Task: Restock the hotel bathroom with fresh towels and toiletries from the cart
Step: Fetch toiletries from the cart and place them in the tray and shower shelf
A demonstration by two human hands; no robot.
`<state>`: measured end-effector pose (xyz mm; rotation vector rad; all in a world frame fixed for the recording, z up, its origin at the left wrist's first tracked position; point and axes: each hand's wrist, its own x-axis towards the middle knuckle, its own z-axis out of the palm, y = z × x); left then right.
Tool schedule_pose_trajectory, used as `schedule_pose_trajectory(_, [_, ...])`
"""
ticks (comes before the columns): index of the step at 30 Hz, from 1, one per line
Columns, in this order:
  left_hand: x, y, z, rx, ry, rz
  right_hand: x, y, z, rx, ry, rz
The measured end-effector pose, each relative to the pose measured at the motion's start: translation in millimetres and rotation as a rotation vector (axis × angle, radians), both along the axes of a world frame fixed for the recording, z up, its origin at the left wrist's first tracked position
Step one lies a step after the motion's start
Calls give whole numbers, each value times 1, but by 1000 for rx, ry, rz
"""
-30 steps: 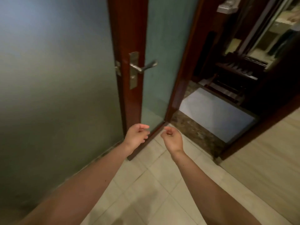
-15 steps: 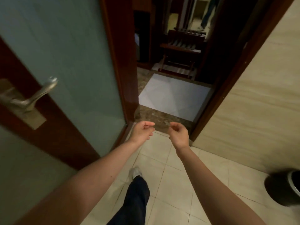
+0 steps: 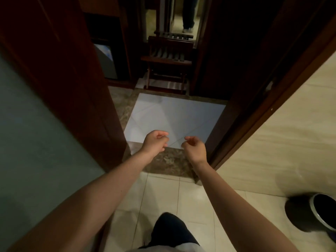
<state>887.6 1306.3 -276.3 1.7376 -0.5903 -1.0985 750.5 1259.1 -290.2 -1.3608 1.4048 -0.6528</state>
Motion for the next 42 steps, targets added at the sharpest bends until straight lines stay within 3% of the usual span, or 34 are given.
schedule_pose_trajectory(8, [65, -141, -5, 8, -4, -82, 70, -145, -8, 12, 9, -36])
schedule_pose_trajectory(12, [109, -250, 2, -5, -42, -108, 111, -257, -4, -12, 0, -43])
schedule_pose_trajectory(20, [138, -437, 37, -58, -92, -241, 130, -430, 22, -6, 49, -91])
schedule_pose_trajectory(32, [80, -660, 15, -6, -100, -572, 68, -595, 1, 51, -18, -439])
schedule_pose_trajectory(42, [-35, -890, 26, -6, -76, -1035, -18, -764, 17, 19, -54, -910])
